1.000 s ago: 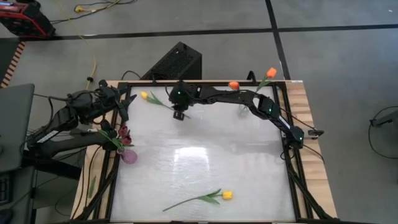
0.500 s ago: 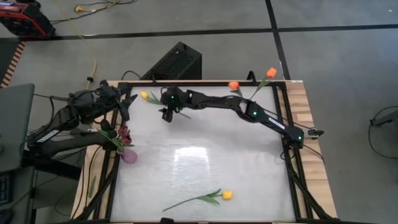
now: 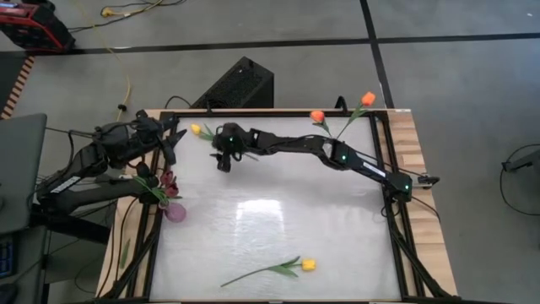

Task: Sort flowers into vase by color
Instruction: Put the top yellow tulip into the transparent vase

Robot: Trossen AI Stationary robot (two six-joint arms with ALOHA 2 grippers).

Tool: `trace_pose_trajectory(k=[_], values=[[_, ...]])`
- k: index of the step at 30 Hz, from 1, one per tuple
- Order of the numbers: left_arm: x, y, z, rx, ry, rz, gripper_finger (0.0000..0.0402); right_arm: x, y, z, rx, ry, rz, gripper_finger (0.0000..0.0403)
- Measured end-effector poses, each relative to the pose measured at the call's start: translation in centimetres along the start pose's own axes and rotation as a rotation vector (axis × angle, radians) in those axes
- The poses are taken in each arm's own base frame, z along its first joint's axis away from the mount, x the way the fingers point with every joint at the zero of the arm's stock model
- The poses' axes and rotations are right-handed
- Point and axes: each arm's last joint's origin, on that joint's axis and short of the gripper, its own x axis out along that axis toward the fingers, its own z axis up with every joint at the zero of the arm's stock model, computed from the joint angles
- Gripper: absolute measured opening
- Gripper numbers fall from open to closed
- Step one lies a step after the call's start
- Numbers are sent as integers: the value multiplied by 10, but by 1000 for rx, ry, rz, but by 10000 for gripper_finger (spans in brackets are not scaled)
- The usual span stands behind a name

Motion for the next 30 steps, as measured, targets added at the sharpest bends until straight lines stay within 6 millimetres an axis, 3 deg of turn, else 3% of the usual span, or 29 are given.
trace_pose_trajectory(k=[4,8,13,18,22,26,30], values=[[0,0,-3,4,33,1,178,-5,2,1,-20,57,-1,233],[0,1,-4,18,38,37,178,-36,-8,29,-37,96,-6,233],[9,1,2,57,11,109,178,-118,-14,99,-55,58,-7,233],[35,1,16,109,2,187,178,-200,-2,146,-114,46,16,233],[63,12,32,103,75,298,178,-280,11,182,-134,-48,31,233],[91,34,52,-38,111,354,178,-341,18,195,-107,-68,44,233],[127,58,51,-164,215,360,178,-382,29,192,-59,-15,80,233]])
